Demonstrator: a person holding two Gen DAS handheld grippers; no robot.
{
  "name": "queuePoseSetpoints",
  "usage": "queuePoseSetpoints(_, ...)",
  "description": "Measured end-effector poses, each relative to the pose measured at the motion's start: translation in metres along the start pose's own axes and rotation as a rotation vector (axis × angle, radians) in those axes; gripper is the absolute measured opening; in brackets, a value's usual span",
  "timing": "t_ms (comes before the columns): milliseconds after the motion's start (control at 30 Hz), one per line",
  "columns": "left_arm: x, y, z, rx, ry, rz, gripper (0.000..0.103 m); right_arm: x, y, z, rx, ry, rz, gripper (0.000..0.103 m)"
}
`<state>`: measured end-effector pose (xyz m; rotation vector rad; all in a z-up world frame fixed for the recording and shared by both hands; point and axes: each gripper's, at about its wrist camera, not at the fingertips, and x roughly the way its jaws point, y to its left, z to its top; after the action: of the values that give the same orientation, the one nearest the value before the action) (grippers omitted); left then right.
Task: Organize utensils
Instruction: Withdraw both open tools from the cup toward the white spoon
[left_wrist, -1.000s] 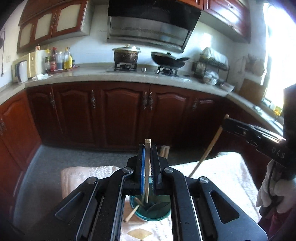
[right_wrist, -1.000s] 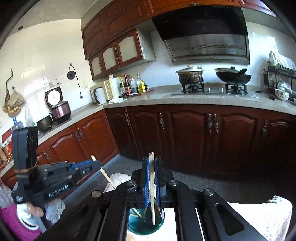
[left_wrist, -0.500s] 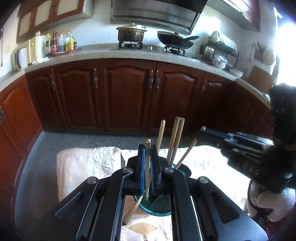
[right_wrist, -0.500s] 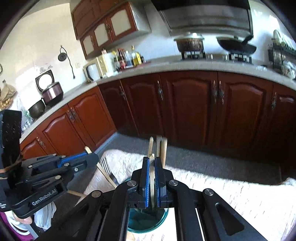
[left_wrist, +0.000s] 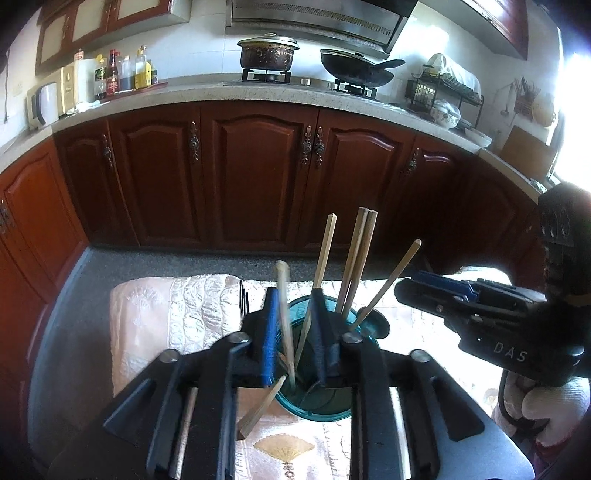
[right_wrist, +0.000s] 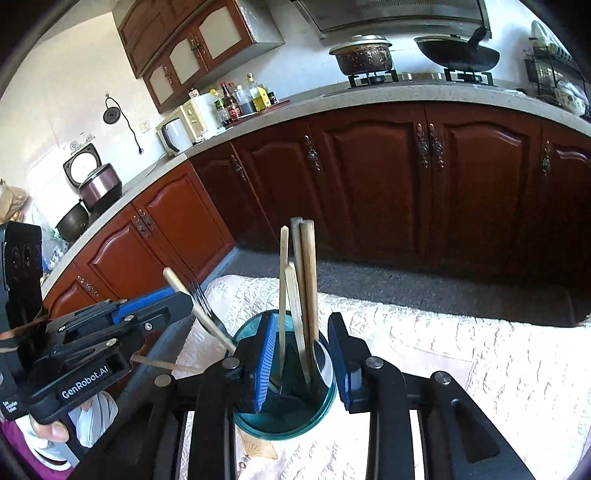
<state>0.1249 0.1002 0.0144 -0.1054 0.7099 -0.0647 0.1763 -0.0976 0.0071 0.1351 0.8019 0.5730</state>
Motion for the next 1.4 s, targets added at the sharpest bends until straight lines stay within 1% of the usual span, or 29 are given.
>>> queuePoseSetpoints(67,-0.002,0.000,-0.001,0.004,-0.003,0.008,0.026,-0.002,0.001,-0.003,-0.002,0.002,-0.003,0.028)
queuePoseSetpoints(133,-0.006,-0.002,-0.001,0.013,-0.009,0.016,0.033,-0.003,0.001,-0.005,-0.001,0.005,-0.002,0.028)
queuePoseSetpoints(500,-0.033,-0.016,-0.005,0.057,-0.059,0.038,0.041,-0.025,0.003,-0.024,0.012,0.003,-0.003,0.029)
queuePoseSetpoints(633,-0.045,-0.025,-0.010,0.066,-0.071,0.019,0.044,-0.040,0.001,-0.034,0.019,-0.004,-0.017,0.031)
queuePoseSetpoints(667,-0.048,-0.029,-0.012,0.072,-0.073,0.013,0.045,-0.044,0.000,-0.038,0.021,-0.003,-0.023,0.031)
queuePoseSetpoints(700,-0.051,-0.032,-0.014,0.076,-0.075,0.005,0.049,-0.047,-0.001,-0.041,0.022,-0.001,-0.026,0.031)
queuePoseSetpoints(767,-0.055,-0.040,-0.019,0.087,-0.075,-0.014,0.050,-0.054,-0.004,-0.050,0.024,0.009,-0.039,0.031)
queuePoseSetpoints(900,-0.060,-0.059,-0.031,0.116,-0.057,-0.053,0.051,-0.066,-0.013,-0.070,0.034,0.027,-0.065,0.032)
queuePoseSetpoints(1067,-0.056,-0.080,-0.049,0.142,-0.016,-0.098,0.053,-0.081,-0.032,-0.100,0.064,0.064,-0.105,0.034)
queuePoseSetpoints(1267,-0.038,-0.103,-0.077,0.170,0.064,-0.143,0.054,-0.096,-0.064,-0.141,0.124,0.110,-0.153,0.034)
queuePoseSetpoints(1400,-0.023,-0.109,-0.097,0.174,0.122,-0.166,0.054,-0.104,-0.088,-0.168,0.167,0.151,-0.186,0.035)
